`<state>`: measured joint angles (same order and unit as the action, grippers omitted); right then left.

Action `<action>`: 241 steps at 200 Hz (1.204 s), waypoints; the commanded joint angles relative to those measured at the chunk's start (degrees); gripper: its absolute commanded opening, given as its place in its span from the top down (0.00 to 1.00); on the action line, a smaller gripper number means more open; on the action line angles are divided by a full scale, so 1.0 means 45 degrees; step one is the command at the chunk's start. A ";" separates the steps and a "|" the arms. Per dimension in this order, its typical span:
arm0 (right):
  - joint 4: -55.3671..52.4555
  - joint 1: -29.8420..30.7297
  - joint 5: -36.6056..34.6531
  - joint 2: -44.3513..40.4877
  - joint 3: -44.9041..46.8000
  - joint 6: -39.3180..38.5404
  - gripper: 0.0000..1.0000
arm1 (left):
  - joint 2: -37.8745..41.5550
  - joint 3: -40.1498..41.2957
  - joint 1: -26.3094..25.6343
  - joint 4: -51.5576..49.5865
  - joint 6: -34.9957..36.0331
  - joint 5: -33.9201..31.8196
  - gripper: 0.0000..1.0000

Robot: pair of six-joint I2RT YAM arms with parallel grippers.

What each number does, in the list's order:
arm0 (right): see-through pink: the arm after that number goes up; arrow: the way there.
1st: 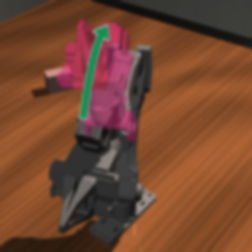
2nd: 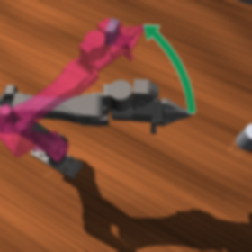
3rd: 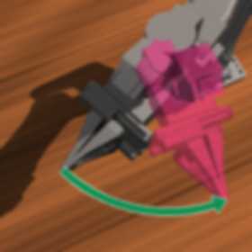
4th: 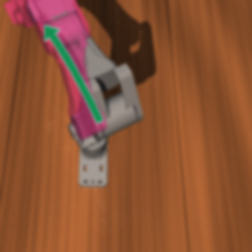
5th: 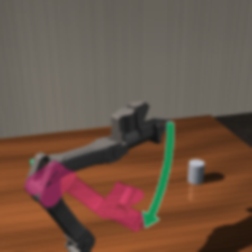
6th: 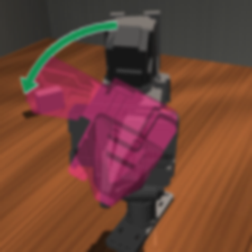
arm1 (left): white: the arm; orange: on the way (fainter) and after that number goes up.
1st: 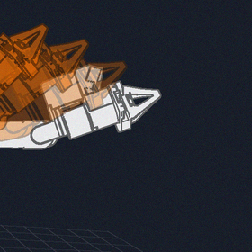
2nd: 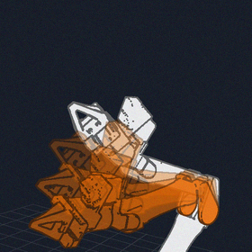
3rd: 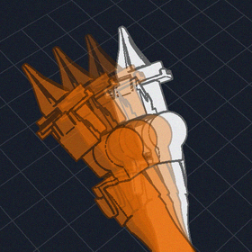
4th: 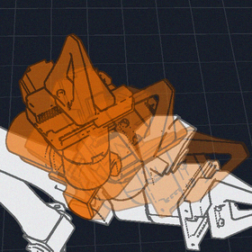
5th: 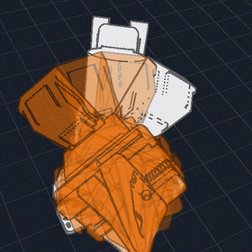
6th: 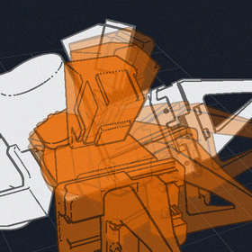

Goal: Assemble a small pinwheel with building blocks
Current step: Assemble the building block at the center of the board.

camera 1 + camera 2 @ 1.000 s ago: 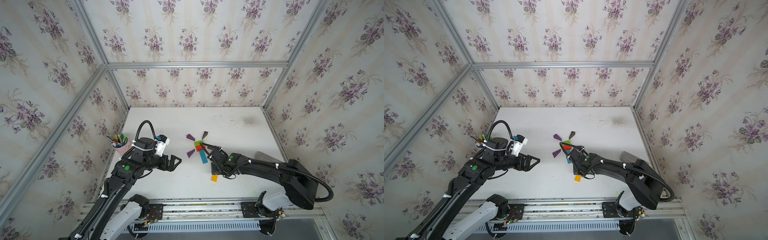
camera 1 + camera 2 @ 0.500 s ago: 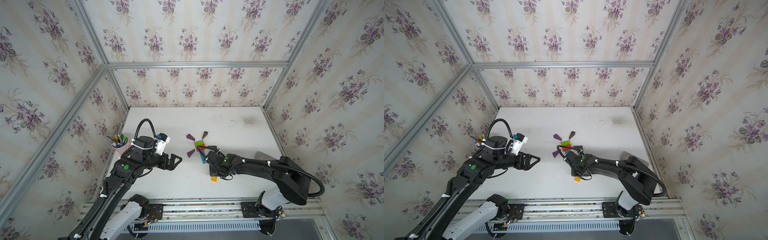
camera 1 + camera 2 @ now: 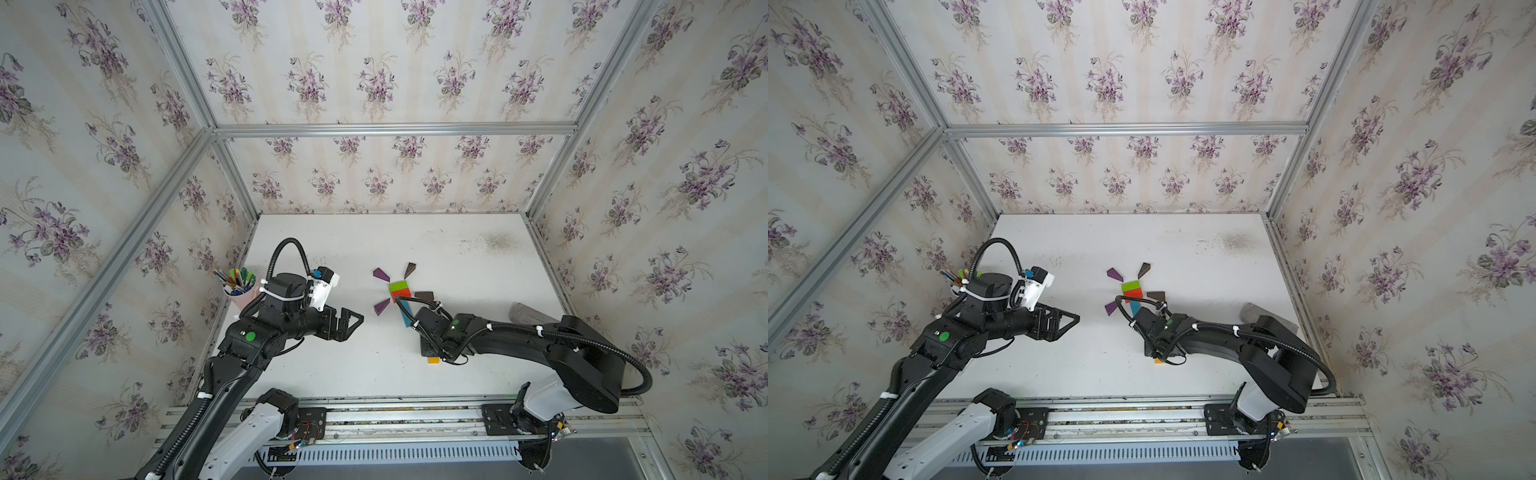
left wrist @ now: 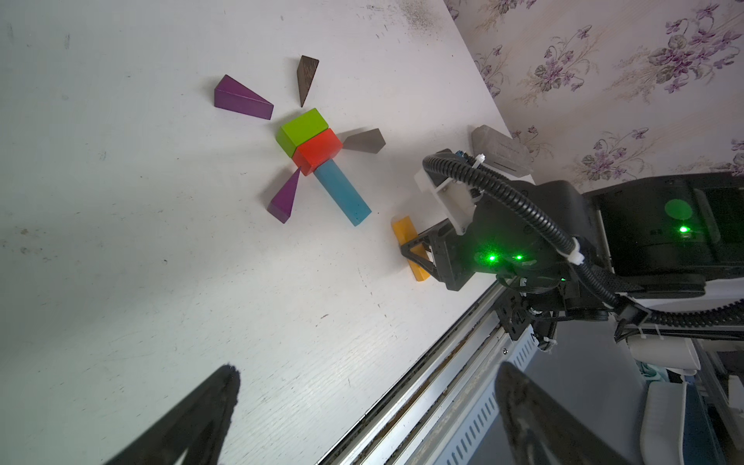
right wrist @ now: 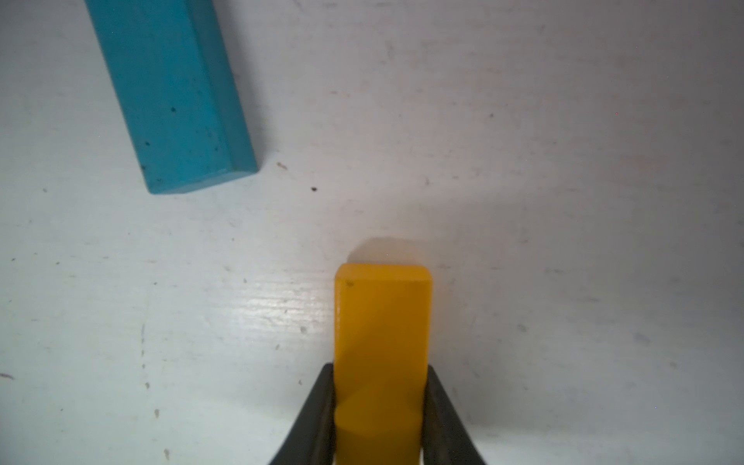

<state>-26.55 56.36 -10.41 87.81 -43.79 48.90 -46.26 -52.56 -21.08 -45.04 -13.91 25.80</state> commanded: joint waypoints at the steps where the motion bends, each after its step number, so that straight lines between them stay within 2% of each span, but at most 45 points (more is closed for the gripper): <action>1: -0.0073 0.0030 -0.0242 -0.0158 0.0102 -0.0924 0.72 | 0.0189 0.0115 0.0001 0.0108 -0.0275 -0.0010 0.01; 27: 0.0516 0.0035 -0.0009 -0.0366 0.0304 -0.2455 0.72 | 0.0374 0.0151 0.0002 0.0109 -0.0418 -0.0031 0.01; 50: 0.0809 0.0034 0.0065 -0.0480 0.0431 -0.3099 0.72 | 0.0636 0.0237 0.0014 0.0099 -0.0549 -0.0079 0.01; 87: 0.0897 0.0143 0.0124 -0.0223 0.0183 -0.2999 0.72 | 0.0967 0.0409 0.0016 0.0086 -0.0745 -0.0215 0.01; 164: 0.0700 0.0503 0.0148 0.1158 -0.0974 -0.2701 0.72 | 0.0997 -0.0112 0.0001 -0.0616 -0.0701 -0.1420 0.01; 241: 0.0064 0.0503 0.0022 0.2049 -0.1694 -0.2731 0.71 | 0.1042 -0.0294 0.0015 -0.0835 -0.0581 -0.1613 0.01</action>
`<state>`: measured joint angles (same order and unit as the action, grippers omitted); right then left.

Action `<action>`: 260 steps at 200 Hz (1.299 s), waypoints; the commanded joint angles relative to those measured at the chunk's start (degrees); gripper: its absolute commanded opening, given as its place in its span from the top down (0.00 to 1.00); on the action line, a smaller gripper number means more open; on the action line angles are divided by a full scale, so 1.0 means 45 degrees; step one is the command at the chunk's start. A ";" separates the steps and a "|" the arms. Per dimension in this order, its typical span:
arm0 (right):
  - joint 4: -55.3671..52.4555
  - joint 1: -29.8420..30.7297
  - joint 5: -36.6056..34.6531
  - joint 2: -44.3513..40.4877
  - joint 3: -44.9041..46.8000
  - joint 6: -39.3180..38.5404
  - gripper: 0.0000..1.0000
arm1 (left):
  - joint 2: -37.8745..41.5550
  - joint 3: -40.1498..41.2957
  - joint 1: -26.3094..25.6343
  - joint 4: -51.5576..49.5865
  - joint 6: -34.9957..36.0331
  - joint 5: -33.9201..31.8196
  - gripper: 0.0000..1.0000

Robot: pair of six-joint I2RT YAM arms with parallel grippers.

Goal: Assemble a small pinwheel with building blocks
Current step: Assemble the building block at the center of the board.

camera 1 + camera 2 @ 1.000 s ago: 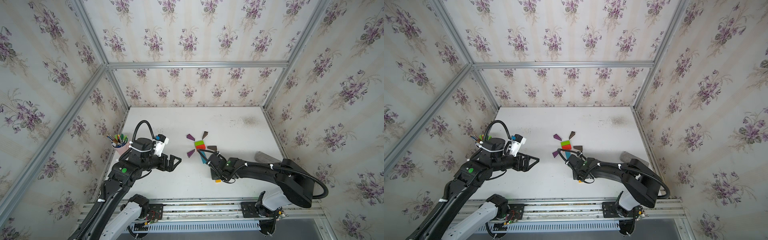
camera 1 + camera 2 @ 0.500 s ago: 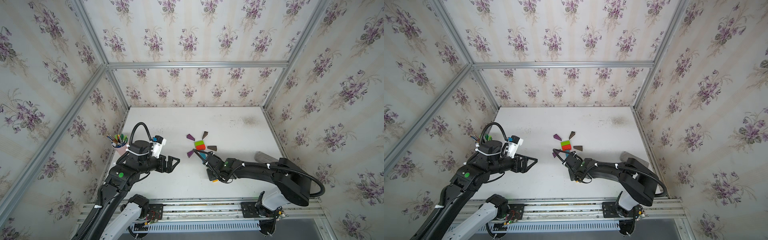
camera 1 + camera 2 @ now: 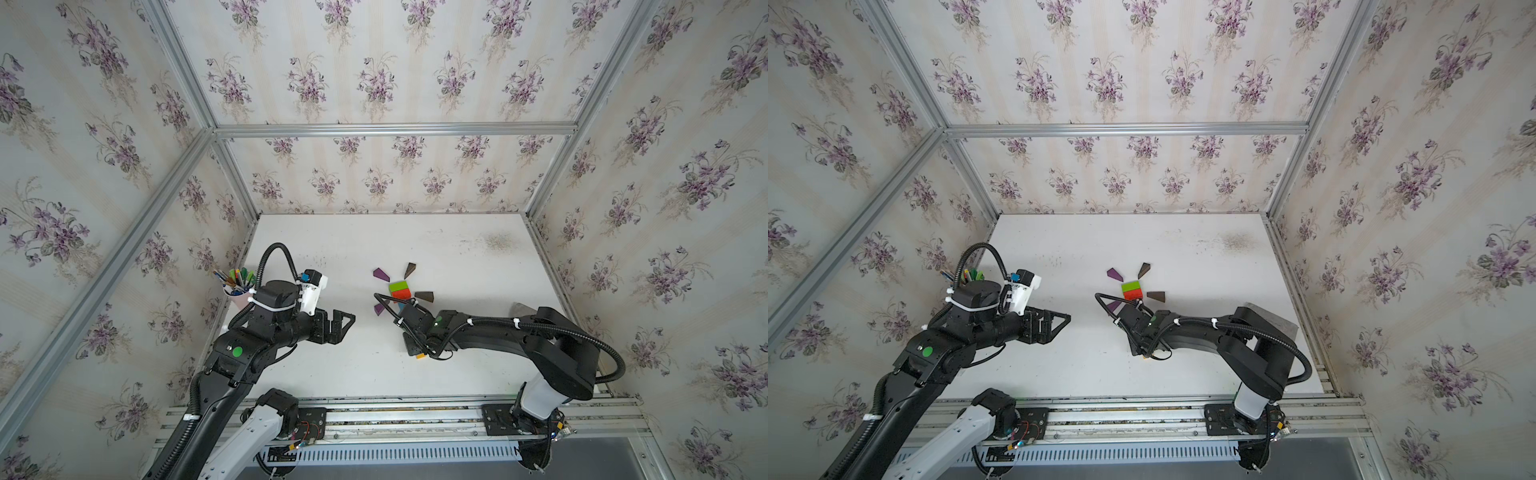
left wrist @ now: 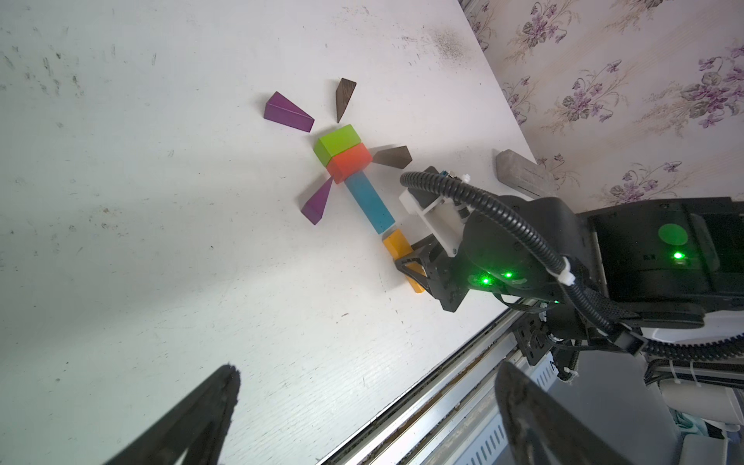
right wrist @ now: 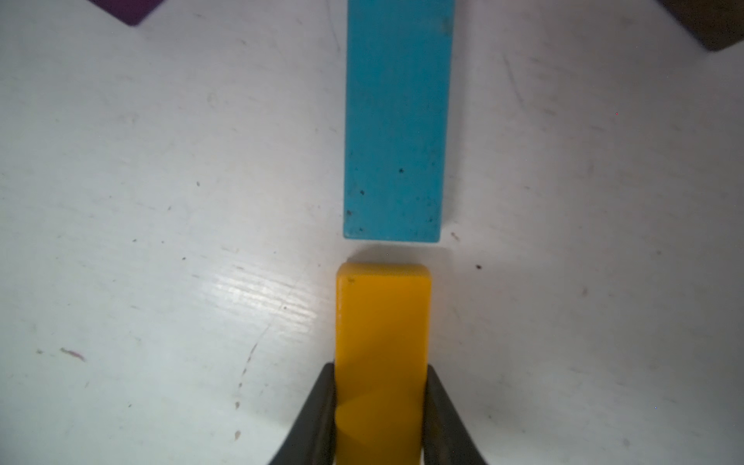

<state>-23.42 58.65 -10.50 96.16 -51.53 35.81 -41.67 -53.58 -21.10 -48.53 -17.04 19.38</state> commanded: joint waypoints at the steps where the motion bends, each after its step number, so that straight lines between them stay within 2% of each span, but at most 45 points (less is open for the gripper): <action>1: -0.0643 -0.0007 0.0045 0.0194 0.0015 0.0173 0.71 | 0.0022 -0.0065 0.0021 -0.0066 0.0114 -0.0195 0.01; 260: -0.0968 -0.0241 -0.0479 0.0632 -0.0677 -0.0162 0.66 | -0.0242 -0.0319 0.0007 -0.0072 0.0172 -0.0160 0.01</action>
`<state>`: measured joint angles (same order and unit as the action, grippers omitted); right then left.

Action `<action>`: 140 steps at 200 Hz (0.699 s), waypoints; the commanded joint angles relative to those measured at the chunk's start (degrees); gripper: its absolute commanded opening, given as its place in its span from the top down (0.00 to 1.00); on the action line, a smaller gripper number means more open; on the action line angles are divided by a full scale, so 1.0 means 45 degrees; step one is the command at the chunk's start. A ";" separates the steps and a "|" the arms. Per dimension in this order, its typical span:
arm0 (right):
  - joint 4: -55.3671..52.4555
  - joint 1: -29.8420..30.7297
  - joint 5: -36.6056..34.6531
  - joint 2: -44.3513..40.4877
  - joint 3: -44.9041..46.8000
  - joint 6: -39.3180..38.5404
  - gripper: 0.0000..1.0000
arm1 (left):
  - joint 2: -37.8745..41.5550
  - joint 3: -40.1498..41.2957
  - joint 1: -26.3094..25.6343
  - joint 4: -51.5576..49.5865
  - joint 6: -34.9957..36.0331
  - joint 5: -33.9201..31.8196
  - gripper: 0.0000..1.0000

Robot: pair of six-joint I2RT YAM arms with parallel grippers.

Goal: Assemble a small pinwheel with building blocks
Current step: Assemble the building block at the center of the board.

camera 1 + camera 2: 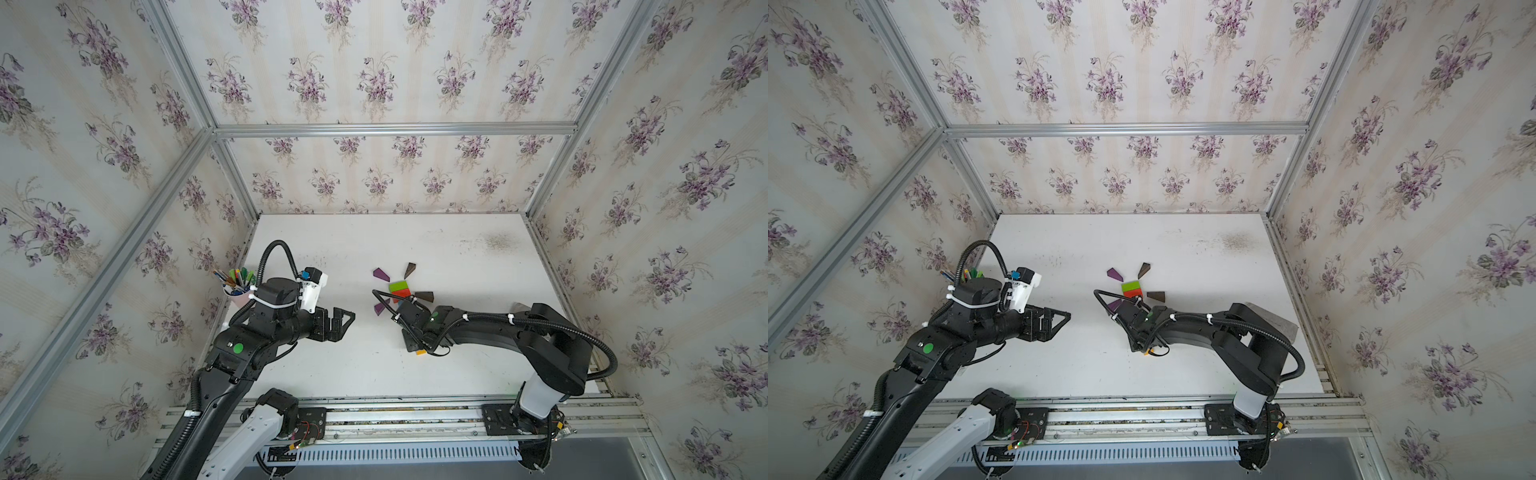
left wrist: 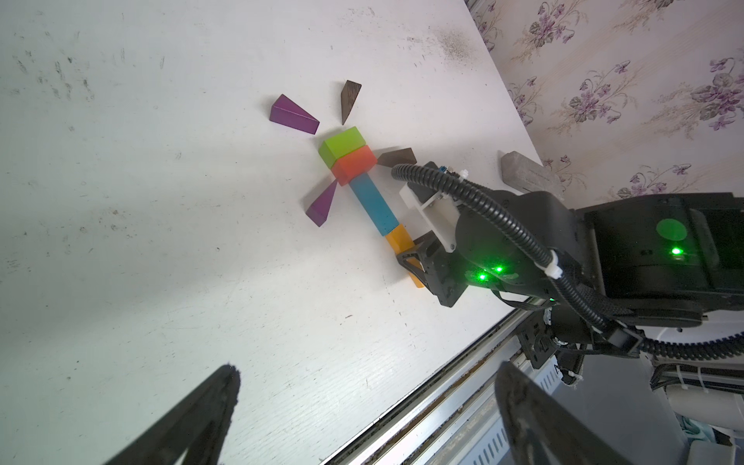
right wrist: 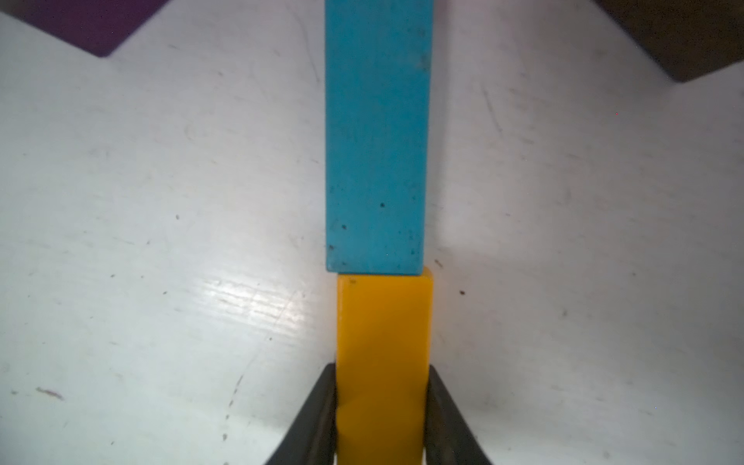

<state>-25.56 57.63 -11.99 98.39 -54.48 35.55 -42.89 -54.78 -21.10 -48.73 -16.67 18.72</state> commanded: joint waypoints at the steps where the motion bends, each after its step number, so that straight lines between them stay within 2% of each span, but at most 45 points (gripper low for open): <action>1: -0.0492 -0.0013 -0.0149 0.0142 -0.0012 -0.0105 0.66 | 0.0025 -0.0042 0.0014 -0.0029 0.0090 -0.0017 0.01; 140: -0.0426 0.0007 0.0583 0.0184 -0.0091 0.0006 0.65 | 0.0098 0.0073 0.0019 -0.0030 0.0081 -0.0073 0.00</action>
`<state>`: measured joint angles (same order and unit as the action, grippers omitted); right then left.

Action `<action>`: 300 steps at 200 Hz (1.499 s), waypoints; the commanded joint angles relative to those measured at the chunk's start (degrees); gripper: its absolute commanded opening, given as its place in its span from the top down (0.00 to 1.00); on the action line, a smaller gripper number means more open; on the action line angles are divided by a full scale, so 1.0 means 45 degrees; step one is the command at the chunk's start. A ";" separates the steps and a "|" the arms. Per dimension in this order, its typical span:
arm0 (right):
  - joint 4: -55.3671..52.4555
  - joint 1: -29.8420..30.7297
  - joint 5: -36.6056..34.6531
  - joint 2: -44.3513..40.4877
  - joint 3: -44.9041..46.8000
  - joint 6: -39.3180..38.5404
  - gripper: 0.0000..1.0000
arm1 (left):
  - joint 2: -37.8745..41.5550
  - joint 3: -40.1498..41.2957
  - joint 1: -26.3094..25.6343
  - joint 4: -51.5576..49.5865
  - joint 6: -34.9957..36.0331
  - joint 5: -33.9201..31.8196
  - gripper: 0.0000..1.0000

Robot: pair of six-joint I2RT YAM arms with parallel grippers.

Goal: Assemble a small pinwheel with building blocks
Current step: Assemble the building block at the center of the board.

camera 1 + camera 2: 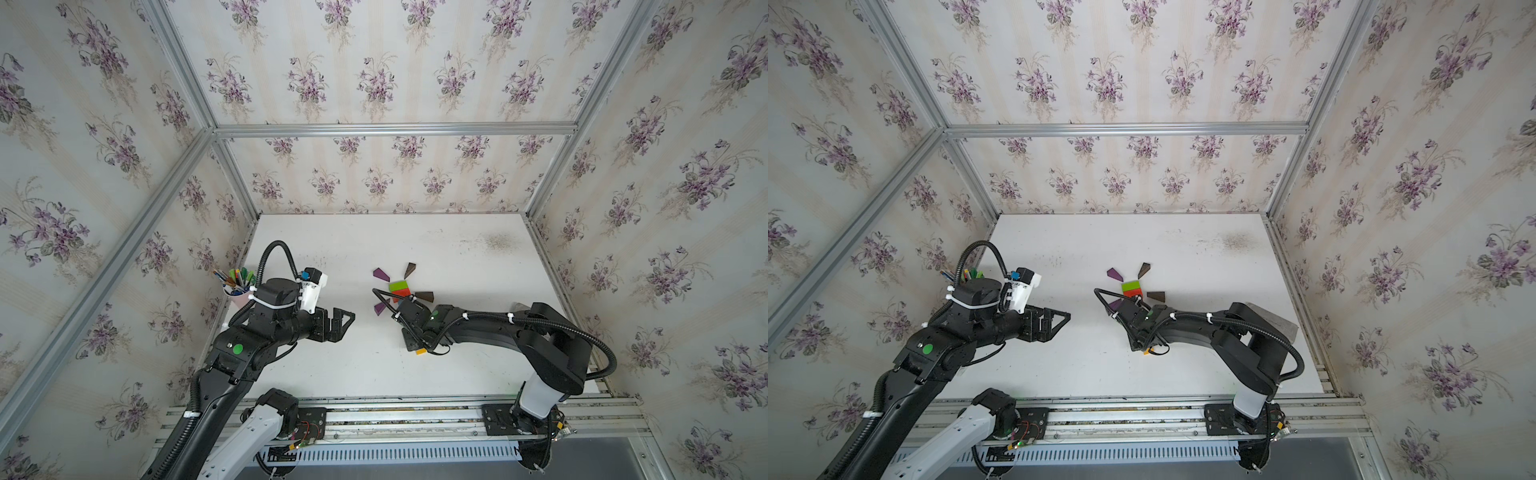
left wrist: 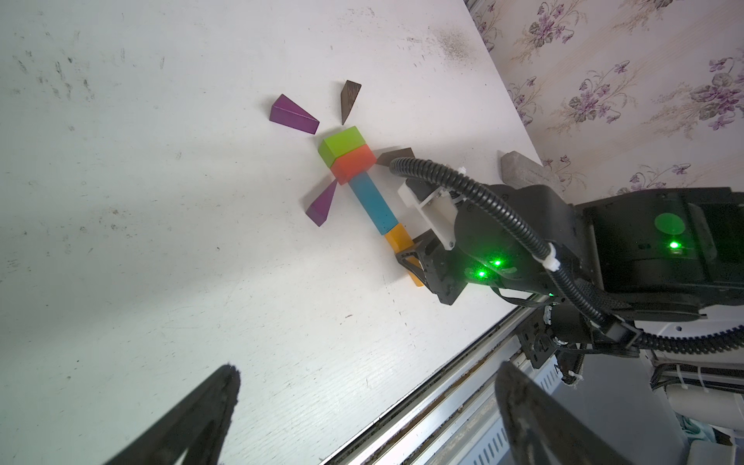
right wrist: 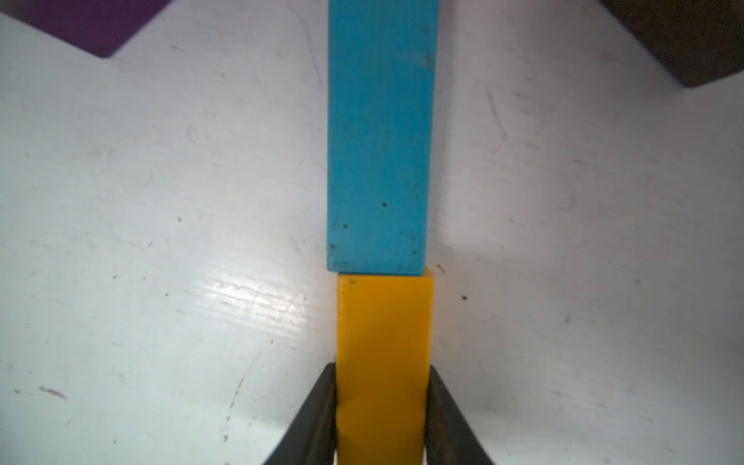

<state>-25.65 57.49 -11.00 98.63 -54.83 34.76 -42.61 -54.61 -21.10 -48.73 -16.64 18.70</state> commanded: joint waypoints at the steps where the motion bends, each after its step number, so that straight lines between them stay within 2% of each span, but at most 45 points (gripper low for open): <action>1: -0.0410 0.0036 0.0370 0.0132 -0.0018 0.0183 0.65 | 0.0035 0.0040 0.0020 -0.0030 0.0071 -0.0061 0.01; 236: -0.0670 0.0094 -0.0211 0.0387 -0.0291 0.0571 0.62 | 0.0075 0.0065 0.0022 -0.0028 0.0075 -0.0062 0.01; 256: -0.0648 0.0094 -0.0231 0.0355 -0.0291 0.0577 0.59 | 0.0055 0.0065 0.0013 -0.0030 0.0083 -0.0034 0.01; 288: -0.0687 0.0094 -0.0344 0.0386 -0.0316 0.0566 0.46 | 0.0093 0.0062 0.0019 -0.0023 0.0048 0.0005 0.01; 300: -0.0686 0.0094 -0.0333 0.0424 -0.0301 0.0559 0.45 | 0.0094 0.0065 0.0029 -0.0005 0.0043 0.0000 0.01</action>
<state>-26.83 57.84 -11.94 99.81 -56.36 36.47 -42.30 -54.35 -21.04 -48.75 -16.67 18.70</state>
